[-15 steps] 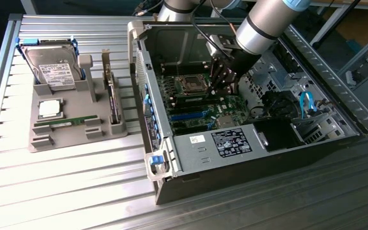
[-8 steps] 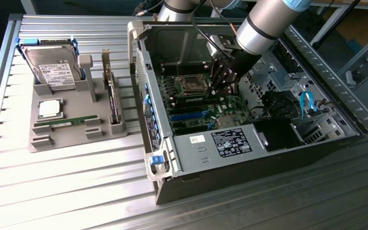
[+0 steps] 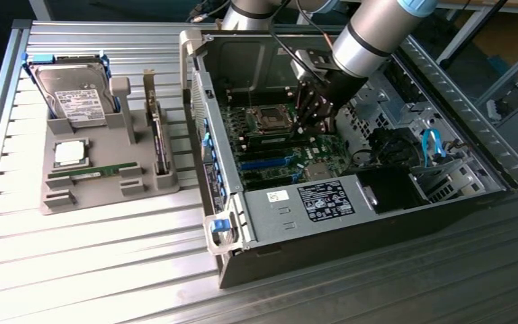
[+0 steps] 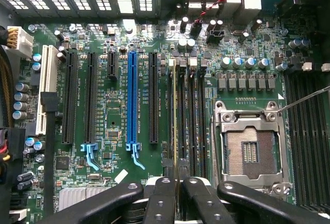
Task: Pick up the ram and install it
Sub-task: 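Insert the ram into the slot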
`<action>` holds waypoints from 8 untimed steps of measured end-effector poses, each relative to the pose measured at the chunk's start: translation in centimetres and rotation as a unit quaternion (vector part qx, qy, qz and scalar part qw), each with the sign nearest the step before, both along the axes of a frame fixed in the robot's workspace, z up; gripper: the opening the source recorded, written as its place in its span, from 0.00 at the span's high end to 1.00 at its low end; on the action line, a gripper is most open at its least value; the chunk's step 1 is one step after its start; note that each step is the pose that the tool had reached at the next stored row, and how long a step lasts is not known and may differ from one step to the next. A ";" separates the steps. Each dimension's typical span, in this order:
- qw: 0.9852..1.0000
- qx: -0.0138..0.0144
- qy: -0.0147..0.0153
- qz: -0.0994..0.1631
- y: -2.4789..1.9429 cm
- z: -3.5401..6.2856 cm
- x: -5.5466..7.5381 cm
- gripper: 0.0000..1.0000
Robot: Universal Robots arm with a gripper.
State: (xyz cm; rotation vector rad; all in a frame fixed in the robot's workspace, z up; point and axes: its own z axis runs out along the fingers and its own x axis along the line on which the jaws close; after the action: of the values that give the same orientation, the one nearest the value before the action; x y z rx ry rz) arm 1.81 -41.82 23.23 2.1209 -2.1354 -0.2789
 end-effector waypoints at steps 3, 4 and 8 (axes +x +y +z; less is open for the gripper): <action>1.000 0.000 0.000 0.000 0.07 0.01 0.0 0.88; 1.000 0.000 0.000 0.000 0.07 0.01 0.0 0.88; 1.000 0.000 0.000 0.000 0.08 -0.08 0.0 0.88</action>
State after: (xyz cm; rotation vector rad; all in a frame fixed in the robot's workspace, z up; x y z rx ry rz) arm 1.80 -41.74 23.15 2.1206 -2.1353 -0.2784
